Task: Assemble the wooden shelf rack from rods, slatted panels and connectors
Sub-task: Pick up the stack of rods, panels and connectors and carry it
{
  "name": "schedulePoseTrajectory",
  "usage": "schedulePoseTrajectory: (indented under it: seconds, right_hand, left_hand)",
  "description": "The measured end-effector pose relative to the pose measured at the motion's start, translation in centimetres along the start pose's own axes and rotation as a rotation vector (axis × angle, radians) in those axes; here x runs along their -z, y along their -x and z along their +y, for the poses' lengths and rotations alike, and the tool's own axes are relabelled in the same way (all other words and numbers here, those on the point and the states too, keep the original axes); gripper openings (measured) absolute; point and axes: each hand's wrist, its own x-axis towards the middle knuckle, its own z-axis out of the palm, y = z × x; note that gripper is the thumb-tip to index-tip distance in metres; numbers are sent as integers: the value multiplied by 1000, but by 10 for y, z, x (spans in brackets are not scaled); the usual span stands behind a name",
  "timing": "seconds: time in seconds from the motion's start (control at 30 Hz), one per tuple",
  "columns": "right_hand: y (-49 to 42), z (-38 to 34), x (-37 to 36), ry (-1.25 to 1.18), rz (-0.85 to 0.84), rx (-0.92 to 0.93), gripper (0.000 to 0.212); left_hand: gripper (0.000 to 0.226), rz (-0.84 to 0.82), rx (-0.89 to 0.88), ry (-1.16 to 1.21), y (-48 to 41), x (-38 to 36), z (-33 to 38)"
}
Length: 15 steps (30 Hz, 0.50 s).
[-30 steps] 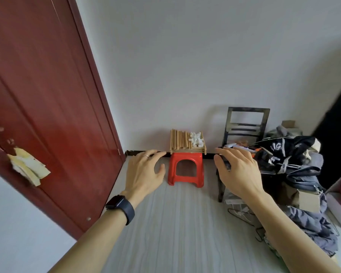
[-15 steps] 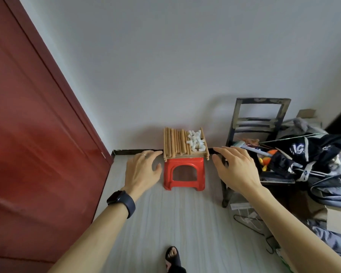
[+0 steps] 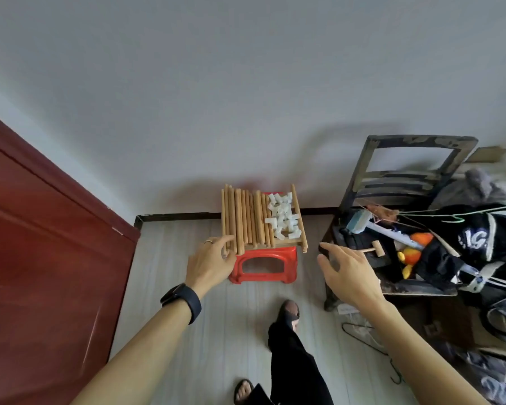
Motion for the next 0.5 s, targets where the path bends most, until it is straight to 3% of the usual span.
schedulePoseTrajectory:
  seconds: [0.23, 0.5]
  right_hand:
    - [-123, 48, -34, -109, -223, -238, 55]
    - [-200, 139, -102, -103, -373, -644, 55]
  left_hand:
    - [34, -111, 22, -75, -96, -47, 24]
    - [52, -237, -134, -286, -187, -144, 62]
